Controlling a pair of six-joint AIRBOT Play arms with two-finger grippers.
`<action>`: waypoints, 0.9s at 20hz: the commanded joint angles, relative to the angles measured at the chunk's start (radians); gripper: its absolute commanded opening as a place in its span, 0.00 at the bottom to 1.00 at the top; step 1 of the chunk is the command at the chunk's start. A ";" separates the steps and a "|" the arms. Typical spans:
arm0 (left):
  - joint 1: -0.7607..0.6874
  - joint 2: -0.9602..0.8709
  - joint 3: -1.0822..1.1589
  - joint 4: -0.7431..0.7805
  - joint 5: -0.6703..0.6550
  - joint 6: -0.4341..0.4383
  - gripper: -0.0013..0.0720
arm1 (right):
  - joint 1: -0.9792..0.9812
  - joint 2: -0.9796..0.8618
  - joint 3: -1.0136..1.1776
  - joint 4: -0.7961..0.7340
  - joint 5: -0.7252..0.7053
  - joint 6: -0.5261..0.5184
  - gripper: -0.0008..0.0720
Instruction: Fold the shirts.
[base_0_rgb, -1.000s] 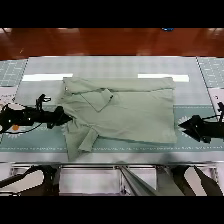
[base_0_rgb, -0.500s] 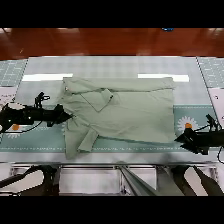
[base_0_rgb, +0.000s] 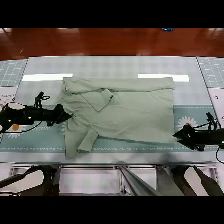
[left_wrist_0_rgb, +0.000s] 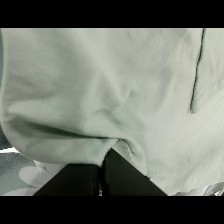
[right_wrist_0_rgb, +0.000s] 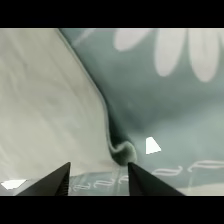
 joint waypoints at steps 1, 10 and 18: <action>0.000 0.000 0.001 -0.001 -0.002 -0.001 0.04 | 0.001 -0.035 0.000 0.035 -0.008 -0.016 0.58; 0.000 0.000 0.001 -0.001 -0.016 -0.011 0.04 | 0.000 -0.060 0.079 -0.105 0.075 -0.051 0.58; -0.001 0.000 0.001 -0.001 -0.020 -0.011 0.04 | 0.002 -0.135 0.034 -0.050 0.018 -0.069 0.58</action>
